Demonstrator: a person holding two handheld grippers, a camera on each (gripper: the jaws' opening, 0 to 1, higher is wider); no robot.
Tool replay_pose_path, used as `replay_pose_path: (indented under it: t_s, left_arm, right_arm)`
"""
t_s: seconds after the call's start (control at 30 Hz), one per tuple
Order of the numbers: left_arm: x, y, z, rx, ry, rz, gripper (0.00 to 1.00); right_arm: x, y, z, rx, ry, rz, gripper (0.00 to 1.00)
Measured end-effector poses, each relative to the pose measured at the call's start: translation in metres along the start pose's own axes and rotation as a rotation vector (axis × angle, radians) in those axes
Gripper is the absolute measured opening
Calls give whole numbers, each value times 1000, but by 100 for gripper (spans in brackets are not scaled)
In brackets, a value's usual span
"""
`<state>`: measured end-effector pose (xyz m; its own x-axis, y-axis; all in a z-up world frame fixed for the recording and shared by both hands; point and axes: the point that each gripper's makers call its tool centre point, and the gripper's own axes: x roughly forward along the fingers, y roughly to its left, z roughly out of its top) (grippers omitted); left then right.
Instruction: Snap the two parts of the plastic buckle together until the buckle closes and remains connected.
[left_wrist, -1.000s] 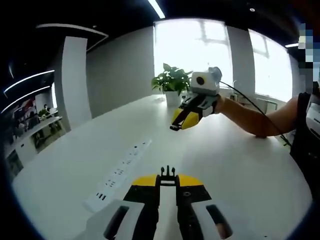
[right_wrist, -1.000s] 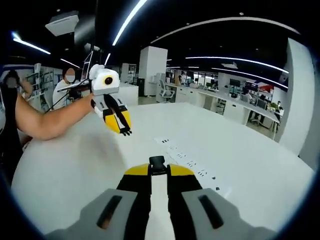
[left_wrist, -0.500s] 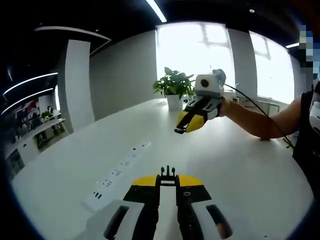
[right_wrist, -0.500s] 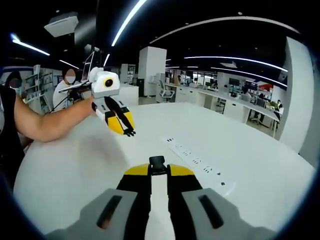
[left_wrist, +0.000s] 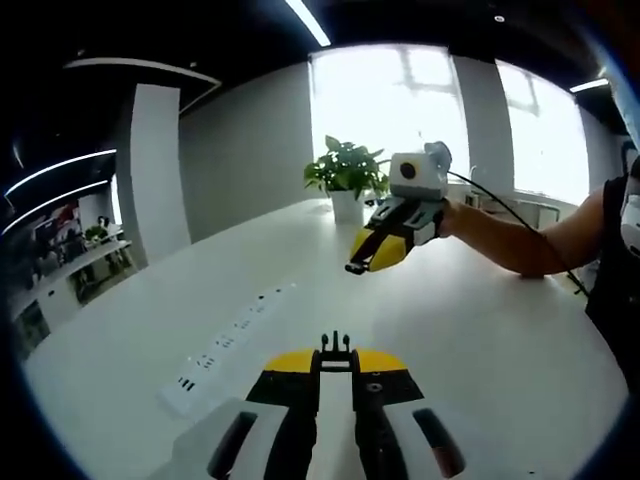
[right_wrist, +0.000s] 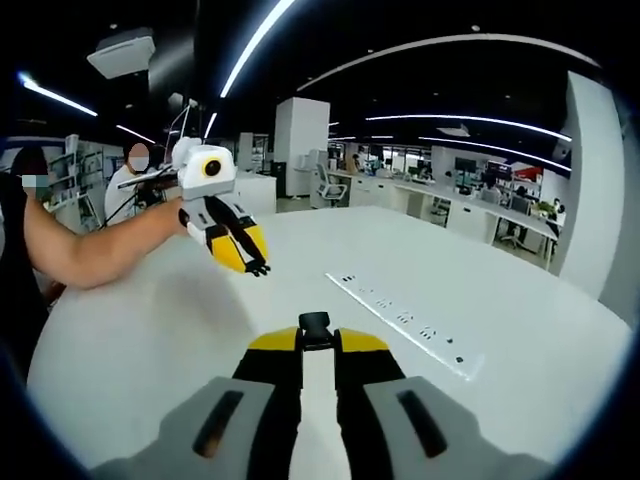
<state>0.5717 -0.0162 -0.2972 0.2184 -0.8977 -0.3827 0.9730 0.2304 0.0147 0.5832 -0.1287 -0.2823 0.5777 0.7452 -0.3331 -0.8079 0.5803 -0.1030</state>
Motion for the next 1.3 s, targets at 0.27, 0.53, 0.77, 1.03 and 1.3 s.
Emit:
replay_pose_path:
  t_s: [0.27,0.53,0.77,1.03,1.3]
  left_arm:
    - [-5,-7,-6,-4,17,1,10]
    - [-7,-16,-5,-12,4,0,10]
    - [-7,-23,-5,-16,-17,-4,10]
    - [-9,-30,-13,-18,-5,-2,10]
    - [-12,-35,-19,-27,-5,-2,10]
  right_arm:
    - [-1,8,-1,4,0,-3,10]
    - [-8,13,-6,4,6,-13,10]
    - [-15,17,-8,10,1,-23,10]
    - [-19,22,-11,22,-2,-30,10]
    - [-18,29,-9,18,-4,-31,10]
